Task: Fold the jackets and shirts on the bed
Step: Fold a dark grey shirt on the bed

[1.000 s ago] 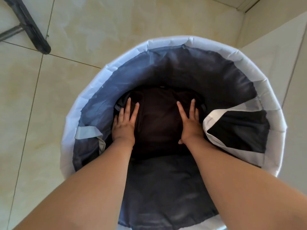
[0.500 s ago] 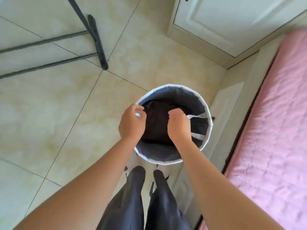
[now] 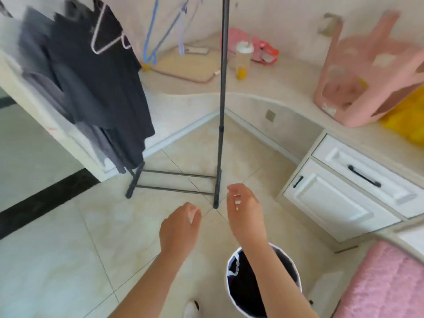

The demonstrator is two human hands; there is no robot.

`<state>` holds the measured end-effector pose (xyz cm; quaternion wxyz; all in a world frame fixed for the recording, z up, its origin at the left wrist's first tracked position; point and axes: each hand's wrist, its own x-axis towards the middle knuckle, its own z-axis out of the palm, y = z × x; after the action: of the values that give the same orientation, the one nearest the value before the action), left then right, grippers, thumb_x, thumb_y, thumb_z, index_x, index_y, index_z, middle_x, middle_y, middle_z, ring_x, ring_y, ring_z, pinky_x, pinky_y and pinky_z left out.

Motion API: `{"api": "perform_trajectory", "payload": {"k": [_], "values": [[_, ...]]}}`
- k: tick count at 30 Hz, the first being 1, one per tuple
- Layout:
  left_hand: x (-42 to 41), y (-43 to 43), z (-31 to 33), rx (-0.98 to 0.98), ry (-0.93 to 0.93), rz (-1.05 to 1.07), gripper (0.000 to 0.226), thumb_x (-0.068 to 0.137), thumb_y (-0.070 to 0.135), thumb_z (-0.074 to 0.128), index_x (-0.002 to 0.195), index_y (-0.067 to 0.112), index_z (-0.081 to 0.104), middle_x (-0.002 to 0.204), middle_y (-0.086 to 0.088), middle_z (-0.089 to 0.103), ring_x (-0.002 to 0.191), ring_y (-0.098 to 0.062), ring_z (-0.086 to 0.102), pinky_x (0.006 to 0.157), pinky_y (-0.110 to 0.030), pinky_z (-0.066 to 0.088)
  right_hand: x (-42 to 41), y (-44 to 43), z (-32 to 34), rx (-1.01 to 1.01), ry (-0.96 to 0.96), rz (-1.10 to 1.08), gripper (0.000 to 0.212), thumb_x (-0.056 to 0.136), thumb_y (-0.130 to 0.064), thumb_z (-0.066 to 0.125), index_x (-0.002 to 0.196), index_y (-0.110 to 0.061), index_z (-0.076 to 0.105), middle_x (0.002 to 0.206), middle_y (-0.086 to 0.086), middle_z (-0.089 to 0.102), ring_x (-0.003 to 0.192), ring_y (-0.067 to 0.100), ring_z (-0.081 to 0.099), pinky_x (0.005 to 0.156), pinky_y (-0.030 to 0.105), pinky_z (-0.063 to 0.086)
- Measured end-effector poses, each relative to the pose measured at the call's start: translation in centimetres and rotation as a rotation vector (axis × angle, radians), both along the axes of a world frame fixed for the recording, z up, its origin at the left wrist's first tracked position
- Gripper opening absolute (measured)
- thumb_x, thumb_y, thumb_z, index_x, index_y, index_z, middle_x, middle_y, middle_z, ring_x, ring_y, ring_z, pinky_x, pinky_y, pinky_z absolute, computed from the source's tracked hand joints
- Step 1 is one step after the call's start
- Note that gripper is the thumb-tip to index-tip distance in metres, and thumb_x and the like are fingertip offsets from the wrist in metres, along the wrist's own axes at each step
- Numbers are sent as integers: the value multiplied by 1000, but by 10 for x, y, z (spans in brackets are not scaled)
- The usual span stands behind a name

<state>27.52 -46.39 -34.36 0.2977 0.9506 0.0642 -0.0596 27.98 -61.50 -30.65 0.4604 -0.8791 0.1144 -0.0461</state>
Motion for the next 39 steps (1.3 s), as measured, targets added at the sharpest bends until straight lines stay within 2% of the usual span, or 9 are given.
{"api": "perform_trajectory", "payload": {"k": [5,8,16,18,21,26,31,36,39], "values": [[6,83,78,-254,11,-42,13,97,43,47,101,38,58,100,19,65,90,2,60,74,-13,43,27,67,73,-12,-59,150,21,98,-25,43,109,-25,61,110,-9,64,94,10,61,84,35,52],[12,131,112,-391,4,-49,9,95,36,56,97,38,64,96,17,68,92,0,62,81,-18,47,47,110,100,-12,-82,235,20,99,-28,43,106,-26,61,109,-13,63,90,6,60,83,31,53],[58,289,170,-207,-197,-57,11,96,41,50,103,42,58,94,21,65,88,2,60,78,-19,49,111,255,168,39,-145,341,16,97,-29,44,93,-30,59,99,-16,64,83,2,60,72,18,47],[77,316,178,-155,-207,-70,16,96,45,47,108,41,57,98,21,63,90,2,59,83,-19,48,128,279,178,54,-136,350,17,97,-25,45,91,-23,60,97,-8,65,84,13,62,66,15,44],[108,355,187,-131,-206,-65,19,97,46,45,112,41,55,102,22,60,90,1,58,81,-15,45,157,310,190,42,-135,334,21,96,-19,44,93,-6,60,99,11,64,90,33,60,65,28,45],[165,399,199,-130,-231,-21,19,99,40,45,114,36,55,107,18,59,88,1,56,73,-8,42,211,347,206,-10,-124,342,23,98,-23,41,98,-12,61,101,4,66,94,25,63,76,30,49],[232,421,216,-220,-269,21,12,98,28,51,96,40,51,95,16,56,90,-9,59,85,-30,52,278,368,217,-89,-166,353,27,99,-22,39,107,-8,61,106,8,64,98,25,63,81,31,47],[309,435,219,-264,-312,64,14,98,32,50,108,29,60,103,10,63,94,-5,58,78,-20,44,371,382,220,-121,-218,393,29,100,-20,41,121,-12,58,117,3,63,106,22,59,90,28,44],[349,436,222,-310,-299,77,15,98,36,48,108,30,58,101,14,61,93,0,57,77,-16,44,423,391,220,-33,-201,395,27,99,-14,41,120,-10,58,109,5,65,100,21,62,83,27,47]]}}
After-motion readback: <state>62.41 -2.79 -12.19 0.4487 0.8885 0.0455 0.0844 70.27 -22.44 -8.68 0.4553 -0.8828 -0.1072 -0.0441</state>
